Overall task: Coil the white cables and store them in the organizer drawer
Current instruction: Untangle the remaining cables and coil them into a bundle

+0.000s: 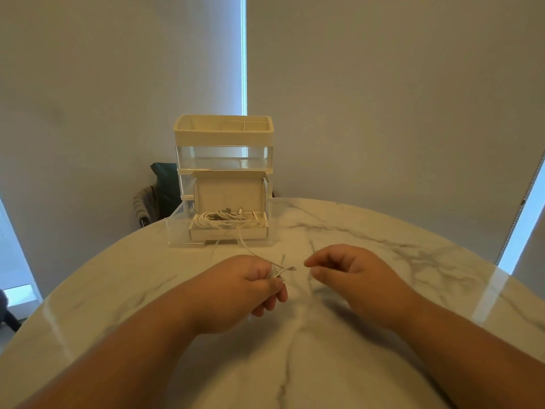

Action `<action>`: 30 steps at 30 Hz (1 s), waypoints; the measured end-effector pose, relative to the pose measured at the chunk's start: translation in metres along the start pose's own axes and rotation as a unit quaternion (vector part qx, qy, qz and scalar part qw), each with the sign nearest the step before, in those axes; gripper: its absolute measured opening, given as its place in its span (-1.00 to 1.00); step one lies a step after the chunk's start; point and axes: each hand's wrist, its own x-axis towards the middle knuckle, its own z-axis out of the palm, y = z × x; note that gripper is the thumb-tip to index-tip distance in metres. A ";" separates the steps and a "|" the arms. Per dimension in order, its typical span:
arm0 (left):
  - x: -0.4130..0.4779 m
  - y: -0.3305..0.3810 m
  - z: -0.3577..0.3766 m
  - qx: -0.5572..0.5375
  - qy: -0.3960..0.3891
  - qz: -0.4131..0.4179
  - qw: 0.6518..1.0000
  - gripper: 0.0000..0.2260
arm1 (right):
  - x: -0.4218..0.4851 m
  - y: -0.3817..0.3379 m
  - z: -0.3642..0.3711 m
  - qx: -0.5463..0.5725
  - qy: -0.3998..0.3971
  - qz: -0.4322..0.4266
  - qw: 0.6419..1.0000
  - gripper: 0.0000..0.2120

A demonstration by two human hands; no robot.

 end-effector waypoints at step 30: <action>0.009 -0.012 -0.017 -0.339 0.031 -0.060 0.938 -0.72 | 0.032 0.026 -0.030 0.312 0.338 0.125 0.879 -0.86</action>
